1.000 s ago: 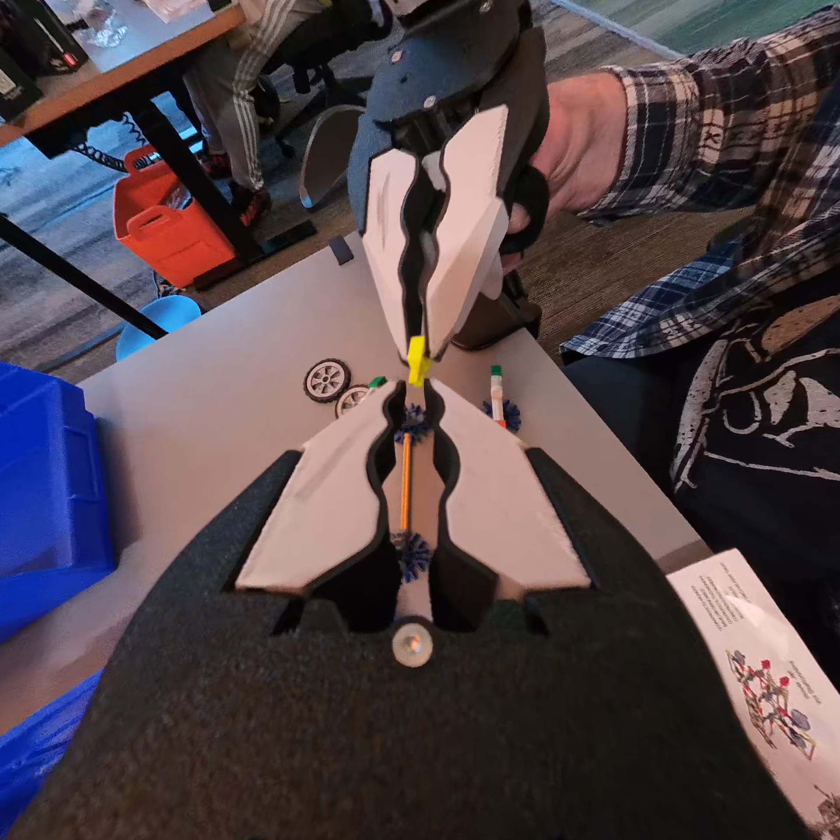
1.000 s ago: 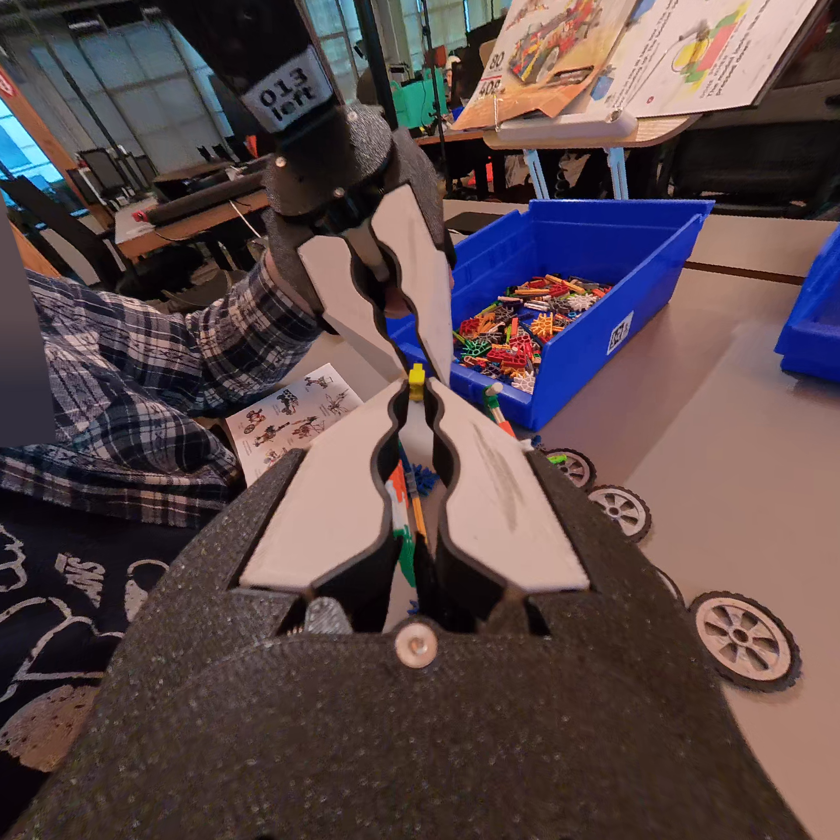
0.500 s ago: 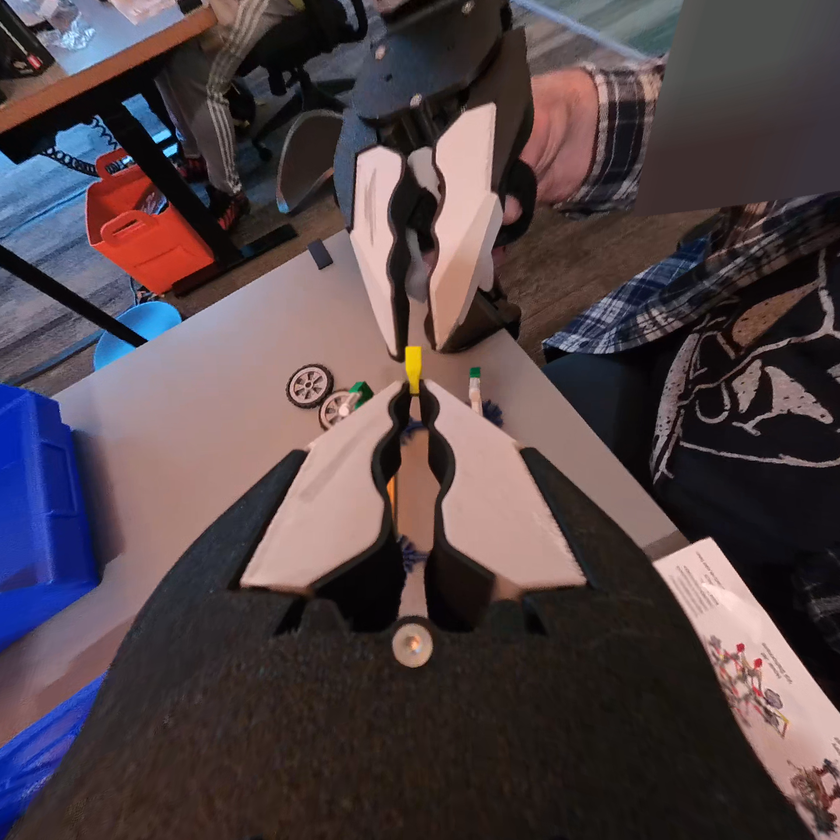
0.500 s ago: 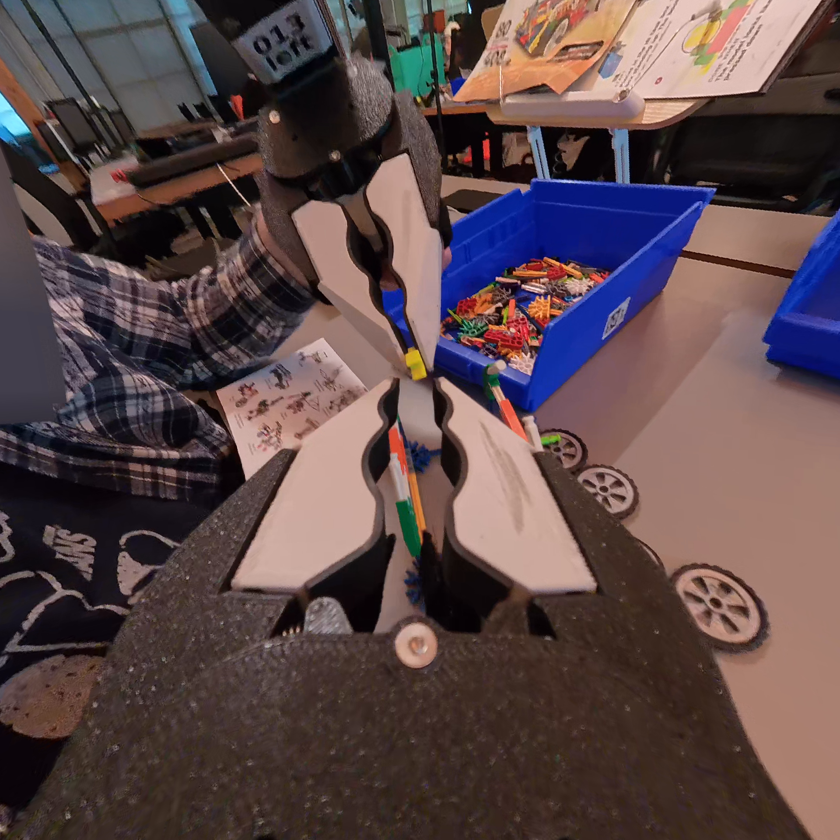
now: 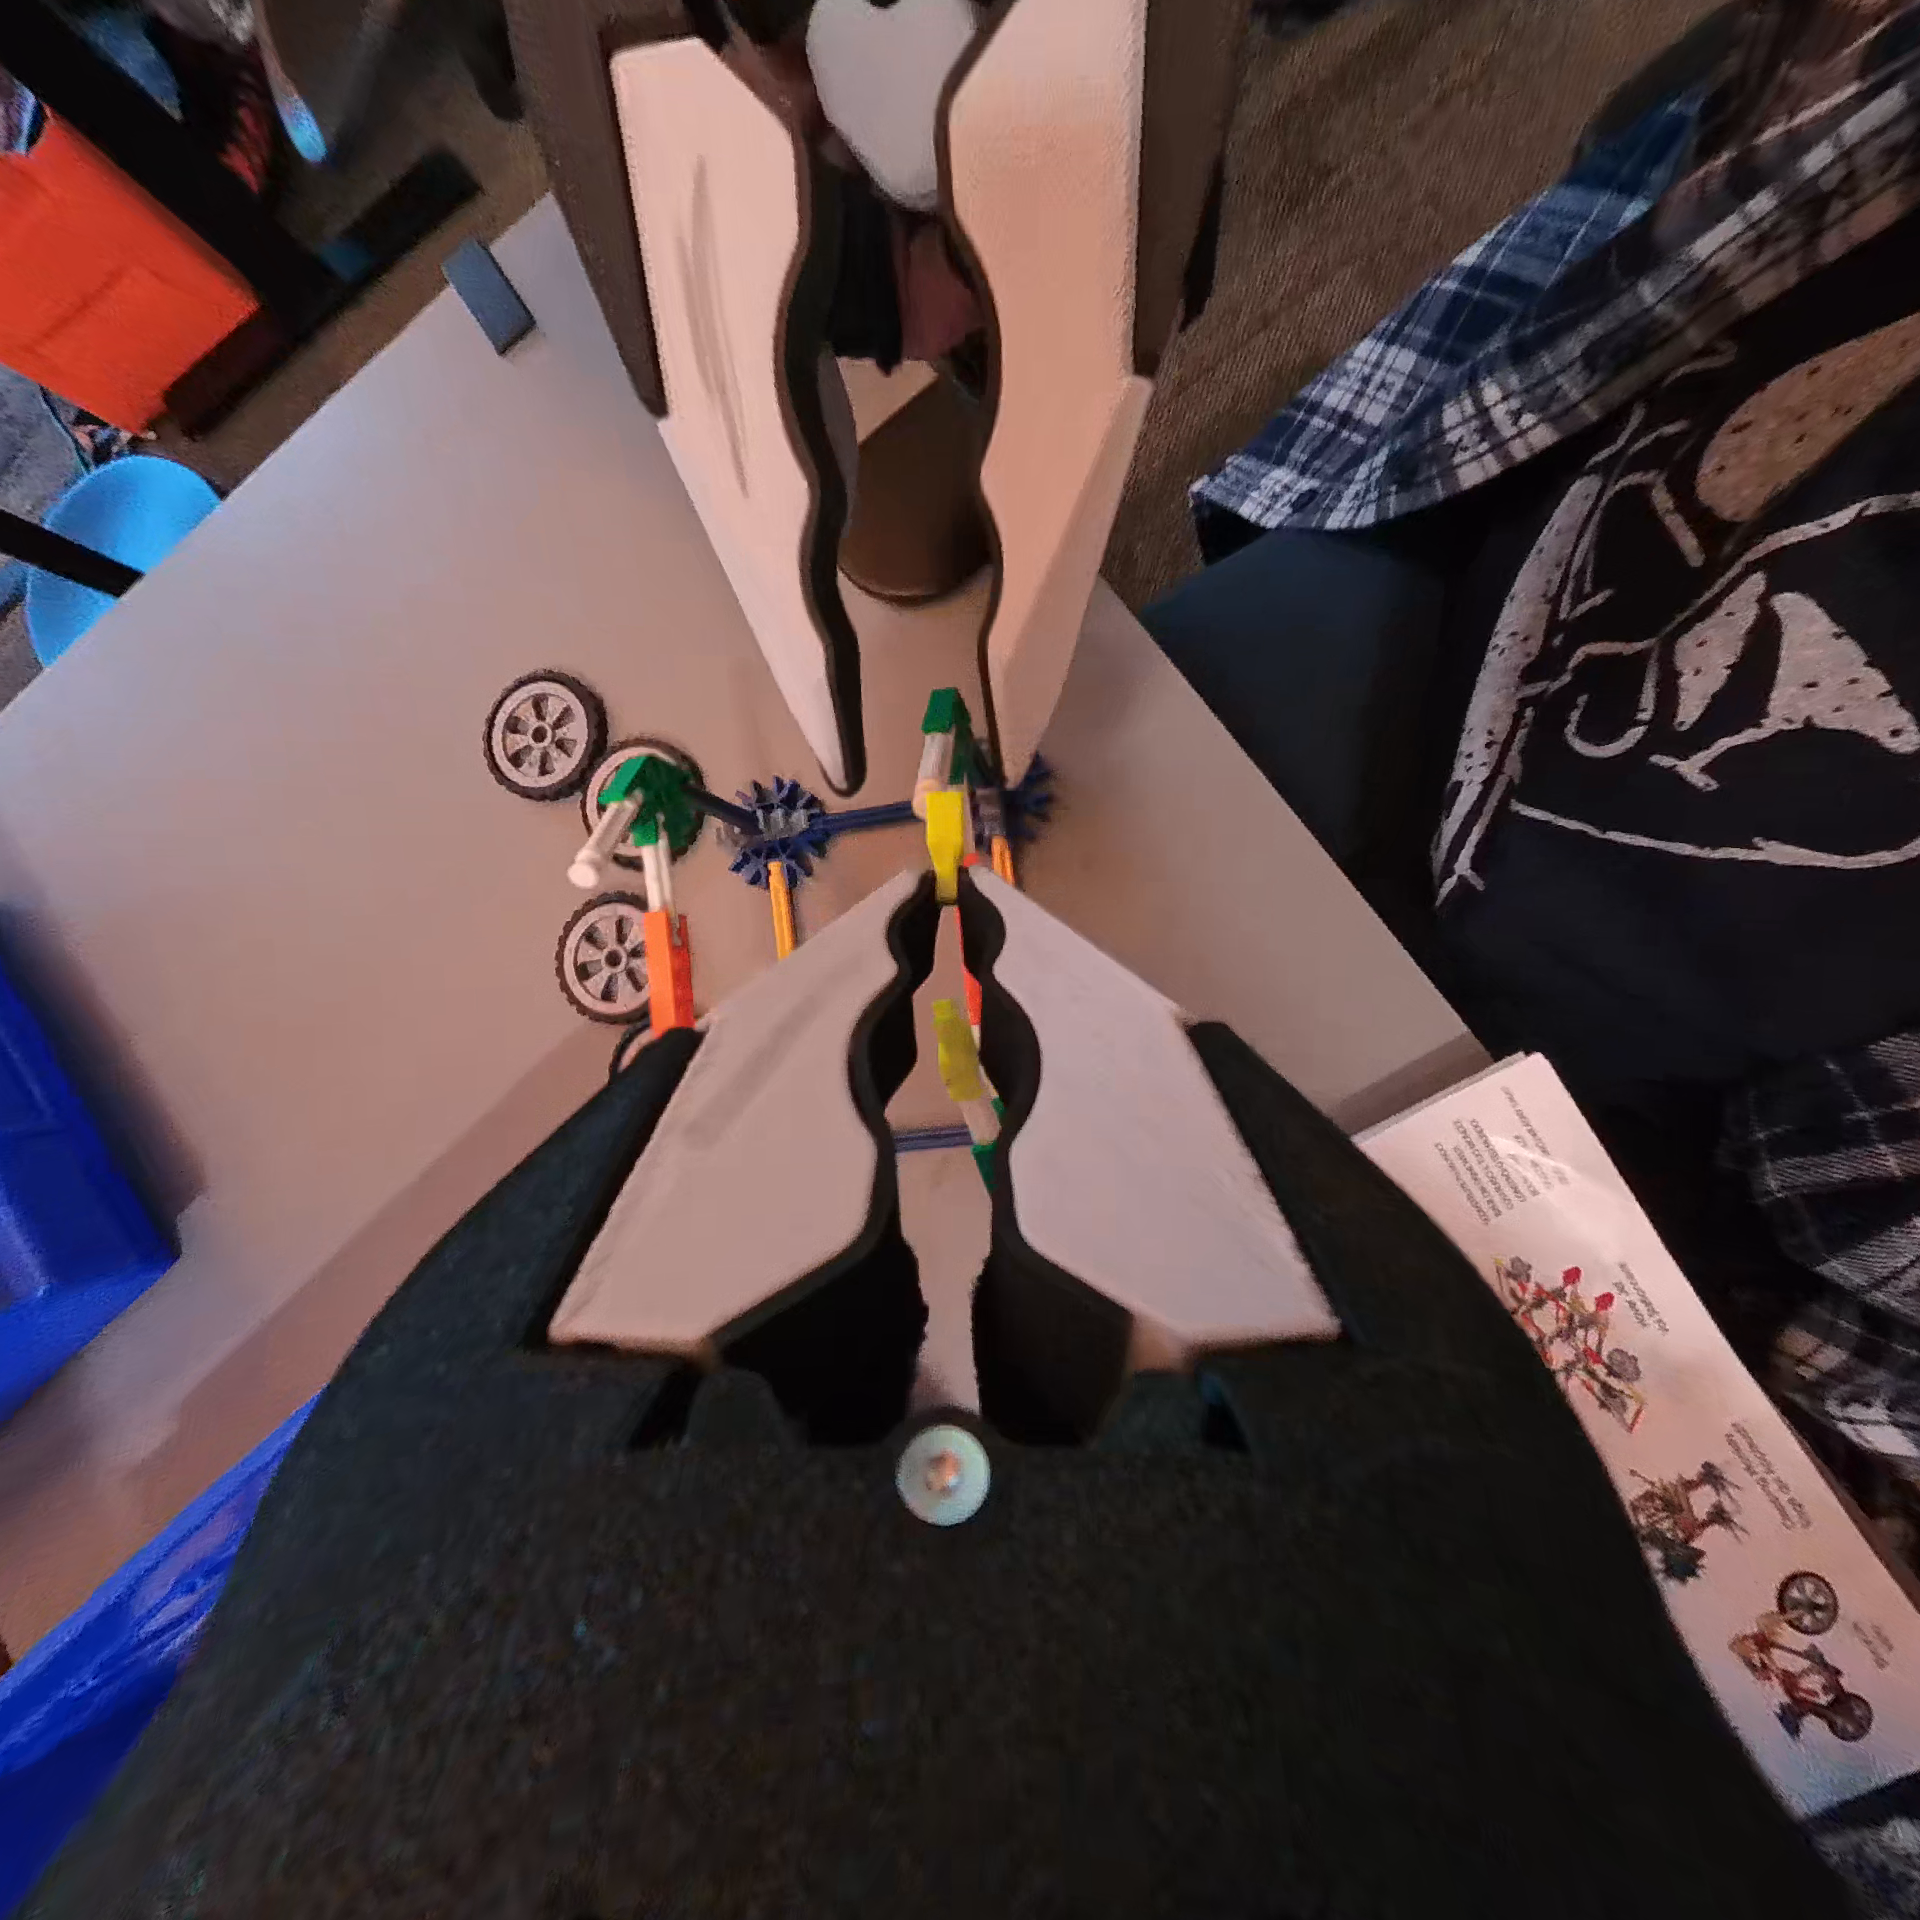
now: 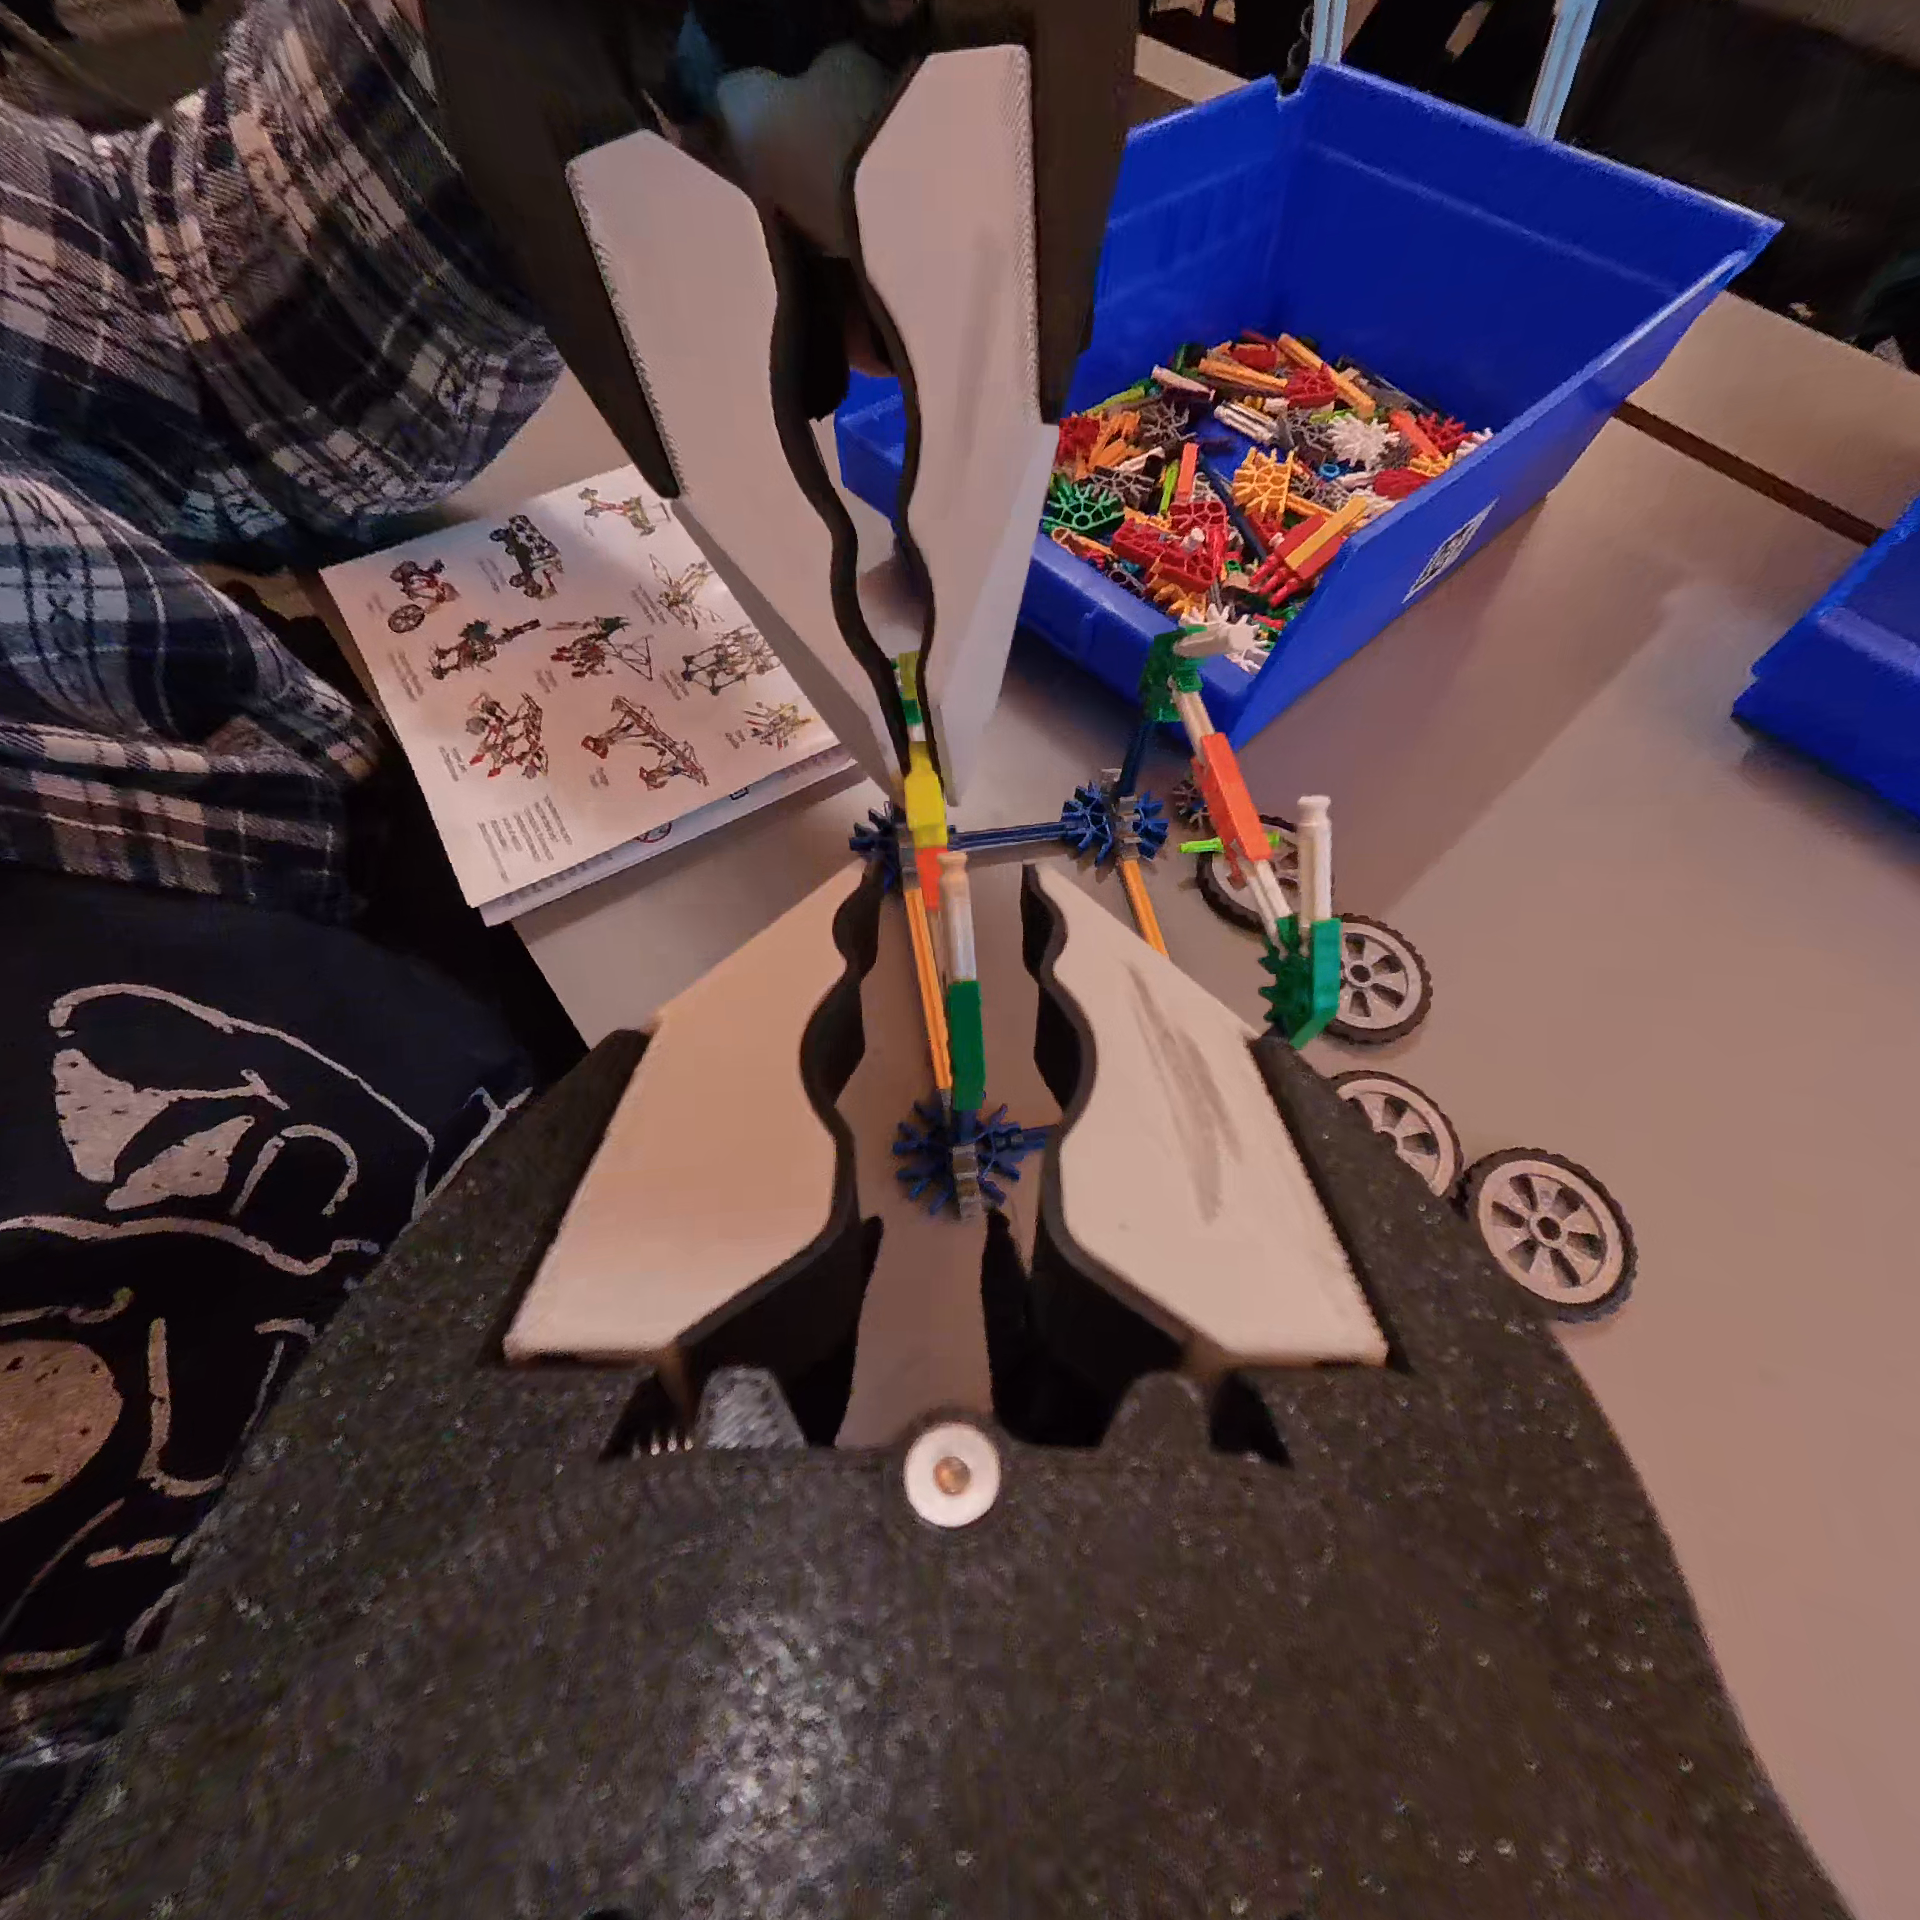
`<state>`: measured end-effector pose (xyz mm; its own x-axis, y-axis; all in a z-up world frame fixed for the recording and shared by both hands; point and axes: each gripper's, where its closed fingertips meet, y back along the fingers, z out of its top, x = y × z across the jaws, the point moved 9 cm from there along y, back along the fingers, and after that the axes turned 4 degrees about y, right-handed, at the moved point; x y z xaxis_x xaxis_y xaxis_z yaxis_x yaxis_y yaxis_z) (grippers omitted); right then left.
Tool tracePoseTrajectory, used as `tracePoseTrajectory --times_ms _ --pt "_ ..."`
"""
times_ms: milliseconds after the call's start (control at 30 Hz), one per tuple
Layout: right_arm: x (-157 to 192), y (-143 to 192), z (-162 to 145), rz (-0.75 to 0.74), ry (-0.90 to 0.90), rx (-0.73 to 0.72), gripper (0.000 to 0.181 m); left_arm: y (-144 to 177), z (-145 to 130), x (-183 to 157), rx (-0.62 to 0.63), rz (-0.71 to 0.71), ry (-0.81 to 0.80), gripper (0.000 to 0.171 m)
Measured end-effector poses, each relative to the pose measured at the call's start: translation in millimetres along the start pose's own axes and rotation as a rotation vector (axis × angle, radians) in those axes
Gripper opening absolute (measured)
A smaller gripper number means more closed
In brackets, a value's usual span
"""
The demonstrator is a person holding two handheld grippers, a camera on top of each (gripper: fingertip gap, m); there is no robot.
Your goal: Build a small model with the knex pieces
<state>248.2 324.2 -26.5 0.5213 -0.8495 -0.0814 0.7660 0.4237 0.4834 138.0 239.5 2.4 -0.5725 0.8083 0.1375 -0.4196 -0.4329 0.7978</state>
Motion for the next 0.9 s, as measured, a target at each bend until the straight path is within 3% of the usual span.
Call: tracePoseTrajectory --times_ms 467,900 --pt "2.1 -2.5 -2.3 -0.024 0.01 0.024 0.026 -6.1 10.1 8.4 0.146 0.049 0.013 0.002" --pt "2.6 -4.9 -2.6 -0.046 0.047 0.055 0.025 -14.1 19.9 8.1 0.261 -0.017 -0.021 0.002"
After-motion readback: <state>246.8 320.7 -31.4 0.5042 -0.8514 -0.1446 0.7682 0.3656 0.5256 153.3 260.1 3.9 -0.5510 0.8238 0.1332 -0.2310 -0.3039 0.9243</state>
